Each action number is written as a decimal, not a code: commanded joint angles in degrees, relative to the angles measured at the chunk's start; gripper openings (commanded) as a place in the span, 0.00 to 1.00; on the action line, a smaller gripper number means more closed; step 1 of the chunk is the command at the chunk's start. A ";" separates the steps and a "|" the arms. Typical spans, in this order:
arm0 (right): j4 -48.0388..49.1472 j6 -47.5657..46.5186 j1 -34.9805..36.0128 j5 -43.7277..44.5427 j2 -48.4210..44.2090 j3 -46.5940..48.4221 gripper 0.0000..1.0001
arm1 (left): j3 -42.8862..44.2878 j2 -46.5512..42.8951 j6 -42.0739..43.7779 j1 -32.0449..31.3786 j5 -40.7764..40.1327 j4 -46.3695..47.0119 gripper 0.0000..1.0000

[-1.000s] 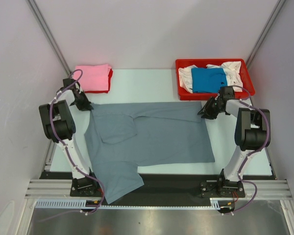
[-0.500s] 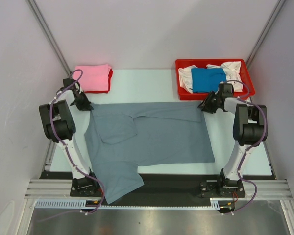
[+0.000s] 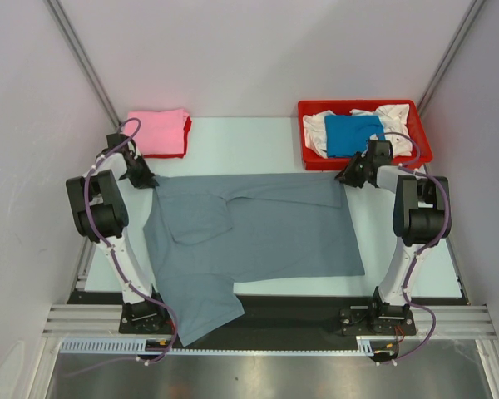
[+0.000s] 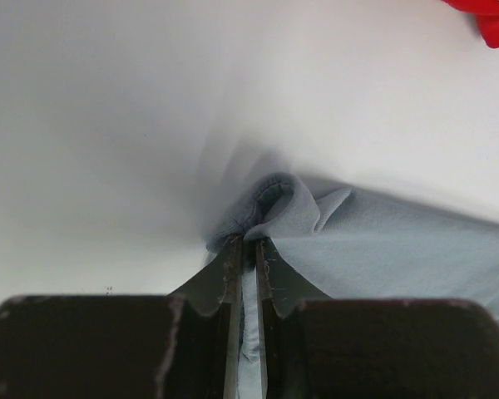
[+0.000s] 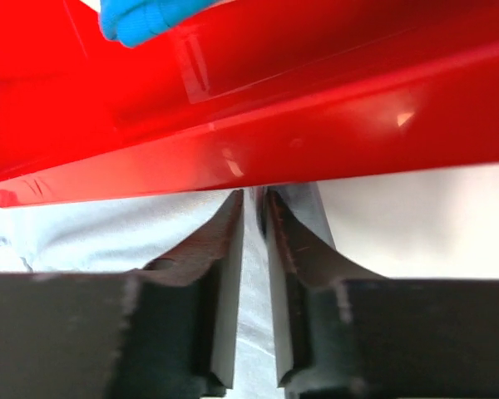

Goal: Fold and stack the t-shirts
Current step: Fold the tshirt

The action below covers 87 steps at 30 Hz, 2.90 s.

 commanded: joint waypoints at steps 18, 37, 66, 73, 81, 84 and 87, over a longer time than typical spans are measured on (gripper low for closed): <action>12.93 -6.50 -2.16 1.58 -1.06 -0.90 0.00 | -3.14 -0.59 -0.18 1.34 0.57 3.15 0.00; 0.84 -5.18 -2.51 4.66 5.79 8.94 0.05 | -4.46 -1.20 0.08 2.05 2.32 5.52 0.00; -34.23 -2.20 -0.32 17.57 -14.58 4.99 0.48 | -23.24 -33.59 -11.86 -0.50 -11.37 -2.02 0.78; -40.16 -1.49 7.58 10.91 -23.20 -0.08 0.49 | -35.21 -48.82 -26.96 -1.02 -17.27 -14.06 0.76; -39.10 -2.01 16.56 6.32 -26.81 -8.71 0.48 | -40.40 -49.02 -28.74 0.20 -18.16 -12.59 0.73; -37.61 -3.68 15.86 6.33 -26.11 -10.82 0.47 | -39.79 -47.17 -25.51 0.20 -18.67 -8.81 0.69; -38.65 -5.52 13.23 6.15 -24.71 -9.16 0.47 | -36.98 -43.75 -20.67 0.73 -21.57 -8.63 0.75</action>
